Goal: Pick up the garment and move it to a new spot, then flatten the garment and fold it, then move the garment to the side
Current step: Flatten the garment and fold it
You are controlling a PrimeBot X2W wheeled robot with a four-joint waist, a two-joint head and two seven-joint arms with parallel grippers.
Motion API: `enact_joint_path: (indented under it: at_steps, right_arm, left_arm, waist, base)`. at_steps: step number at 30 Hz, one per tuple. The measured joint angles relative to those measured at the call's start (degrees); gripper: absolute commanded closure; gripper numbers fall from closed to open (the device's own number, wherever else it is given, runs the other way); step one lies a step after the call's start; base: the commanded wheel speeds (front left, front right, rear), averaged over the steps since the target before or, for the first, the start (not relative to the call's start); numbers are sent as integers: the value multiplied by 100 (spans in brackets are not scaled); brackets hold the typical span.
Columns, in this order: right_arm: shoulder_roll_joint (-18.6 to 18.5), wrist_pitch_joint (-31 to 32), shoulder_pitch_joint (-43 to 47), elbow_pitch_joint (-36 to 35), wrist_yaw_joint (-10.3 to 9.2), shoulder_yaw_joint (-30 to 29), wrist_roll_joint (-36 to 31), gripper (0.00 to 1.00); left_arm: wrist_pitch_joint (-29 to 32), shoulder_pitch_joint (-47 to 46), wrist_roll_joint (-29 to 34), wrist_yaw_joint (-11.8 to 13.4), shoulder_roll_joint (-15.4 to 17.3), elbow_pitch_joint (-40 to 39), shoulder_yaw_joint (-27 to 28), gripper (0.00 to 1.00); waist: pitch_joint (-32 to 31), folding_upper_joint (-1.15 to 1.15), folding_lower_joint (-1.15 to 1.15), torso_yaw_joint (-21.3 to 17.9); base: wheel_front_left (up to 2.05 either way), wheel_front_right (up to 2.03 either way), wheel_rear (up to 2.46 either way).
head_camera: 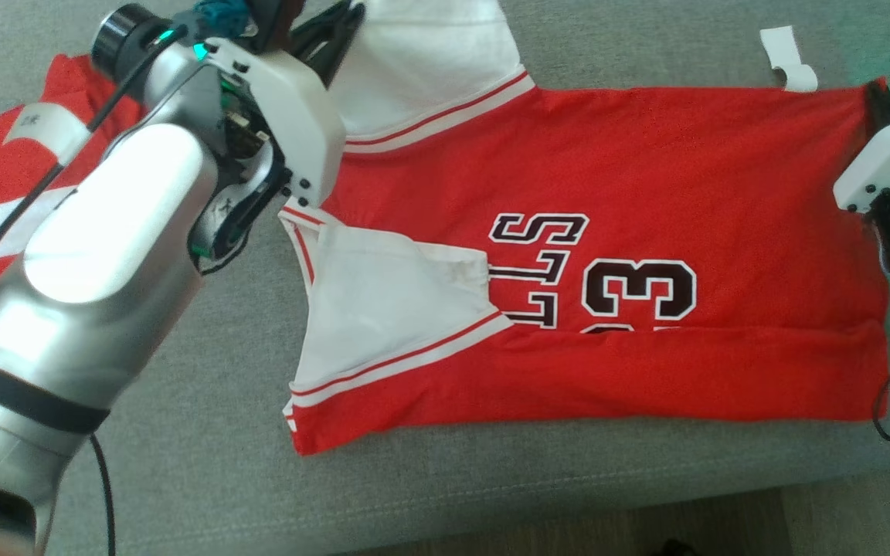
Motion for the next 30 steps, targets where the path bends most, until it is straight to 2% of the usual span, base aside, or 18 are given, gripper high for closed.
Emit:
enact_joint_path:
  at_steps: [6,15,24,30]
  right_arm:
    - [-1,-467,-63,-82,0,201,166,100]
    - [4,-806,-550,-214,0,394,558,100]
    - [-15,-1441,-1139,109,0,285,514,100]
    - [34,-1622,-1253,428,0,321,442,100]
  left_arm:
    - [-182,-5,1,98,69,175,105,100]
    - [-576,-342,1,178,4,683,319,100]
    - [-1034,-909,4,165,-372,1466,422,100]
    - [-1349,-1009,8,-12,-578,1953,409,100]
  waist:
    - [-40,0,0,-88]
    - [91,0,0,-124]
    - [182,0,0,-89]
    - [115,0,0,-41]
  base:
    - [0,0,0]
    - [0,0,0]
    - [0,0,0]
    - [0,0,0]
